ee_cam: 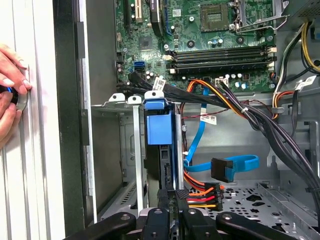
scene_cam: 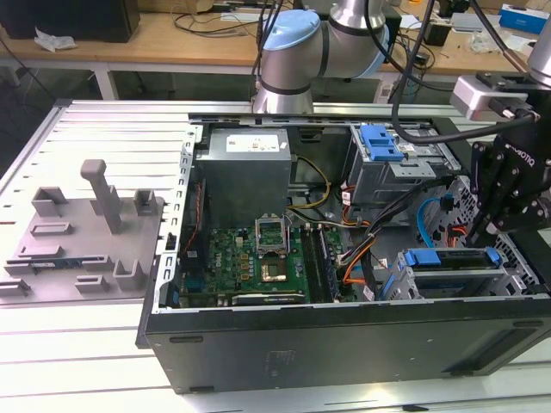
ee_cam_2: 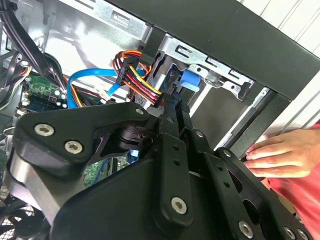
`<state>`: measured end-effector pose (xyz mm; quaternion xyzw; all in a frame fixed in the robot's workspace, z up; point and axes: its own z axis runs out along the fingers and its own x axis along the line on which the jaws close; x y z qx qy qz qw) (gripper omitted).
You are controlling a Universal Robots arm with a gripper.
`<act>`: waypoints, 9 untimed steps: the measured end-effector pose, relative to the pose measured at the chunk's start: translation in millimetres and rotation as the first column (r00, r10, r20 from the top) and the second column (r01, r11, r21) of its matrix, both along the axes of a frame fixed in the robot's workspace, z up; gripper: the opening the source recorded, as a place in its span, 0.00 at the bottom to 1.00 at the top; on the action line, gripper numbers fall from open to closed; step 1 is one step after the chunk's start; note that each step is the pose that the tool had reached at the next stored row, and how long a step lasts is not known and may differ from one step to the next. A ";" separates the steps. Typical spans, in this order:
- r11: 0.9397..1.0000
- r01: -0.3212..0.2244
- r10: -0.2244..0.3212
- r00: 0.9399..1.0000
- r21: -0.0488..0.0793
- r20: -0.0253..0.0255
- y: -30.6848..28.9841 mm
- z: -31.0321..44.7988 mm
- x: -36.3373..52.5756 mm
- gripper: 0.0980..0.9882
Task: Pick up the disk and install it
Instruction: 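Insert the first disk wire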
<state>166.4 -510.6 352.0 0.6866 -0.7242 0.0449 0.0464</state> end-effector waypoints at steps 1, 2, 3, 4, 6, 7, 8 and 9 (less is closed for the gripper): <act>1.000 0.000 0.000 1.000 0.000 0.000 -0.1 0.0 0.0 0.08; 1.000 0.000 0.000 1.000 0.000 0.000 -0.1 0.1 0.0 0.08; 1.000 0.000 0.000 1.000 0.000 0.000 -0.1 0.0 -0.1 0.08; 1.000 0.000 0.000 1.000 0.000 0.000 -0.1 0.0 0.0 0.08; 1.000 0.000 0.000 1.000 0.000 0.000 -0.1 0.0 0.0 0.08; 1.000 0.000 0.000 1.000 0.000 0.000 -0.2 0.0 0.0 0.08; 1.000 0.000 0.000 1.000 0.000 0.000 -0.2 0.0 0.0 0.08; 1.000 0.000 0.000 1.000 0.000 0.000 -0.2 0.0 0.0 0.08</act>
